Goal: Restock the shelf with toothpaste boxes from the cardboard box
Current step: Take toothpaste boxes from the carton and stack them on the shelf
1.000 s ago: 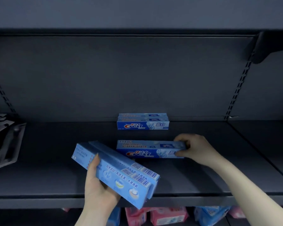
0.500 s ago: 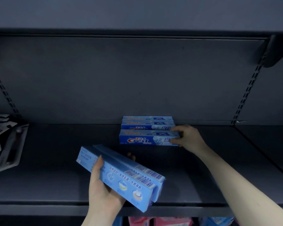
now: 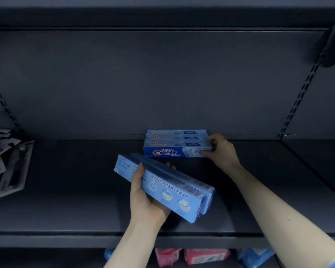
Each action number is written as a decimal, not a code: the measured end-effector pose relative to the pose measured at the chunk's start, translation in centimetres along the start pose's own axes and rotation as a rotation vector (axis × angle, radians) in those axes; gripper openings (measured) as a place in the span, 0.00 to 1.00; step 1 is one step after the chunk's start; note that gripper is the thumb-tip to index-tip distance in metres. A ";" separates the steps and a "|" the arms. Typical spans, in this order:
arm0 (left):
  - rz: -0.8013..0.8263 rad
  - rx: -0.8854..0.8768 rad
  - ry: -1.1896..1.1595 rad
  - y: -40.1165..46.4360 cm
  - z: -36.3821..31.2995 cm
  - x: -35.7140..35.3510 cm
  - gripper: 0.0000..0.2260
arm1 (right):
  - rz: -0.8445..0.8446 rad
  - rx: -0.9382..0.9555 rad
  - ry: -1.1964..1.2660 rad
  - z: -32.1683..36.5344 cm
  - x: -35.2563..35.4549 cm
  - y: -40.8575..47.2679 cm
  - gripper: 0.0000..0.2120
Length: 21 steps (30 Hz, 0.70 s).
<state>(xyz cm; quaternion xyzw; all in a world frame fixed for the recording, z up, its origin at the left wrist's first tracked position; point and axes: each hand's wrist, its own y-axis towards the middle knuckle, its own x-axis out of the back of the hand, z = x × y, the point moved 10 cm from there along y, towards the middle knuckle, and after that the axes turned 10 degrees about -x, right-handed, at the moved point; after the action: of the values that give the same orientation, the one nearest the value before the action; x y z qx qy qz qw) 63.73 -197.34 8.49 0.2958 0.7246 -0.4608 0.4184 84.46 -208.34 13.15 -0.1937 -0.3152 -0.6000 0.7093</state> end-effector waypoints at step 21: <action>0.084 -0.065 0.095 -1.6 0.4 -1.3 0.15 | 0.612 -0.145 0.428 4.4 -1.3 -13.2 0.15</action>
<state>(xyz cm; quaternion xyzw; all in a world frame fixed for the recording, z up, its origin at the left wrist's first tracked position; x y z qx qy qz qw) 63.18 -198.44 10.23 0.3340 0.7451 -0.4045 0.4118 70.56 -207.22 14.11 -0.1991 -0.0441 -0.4081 0.8899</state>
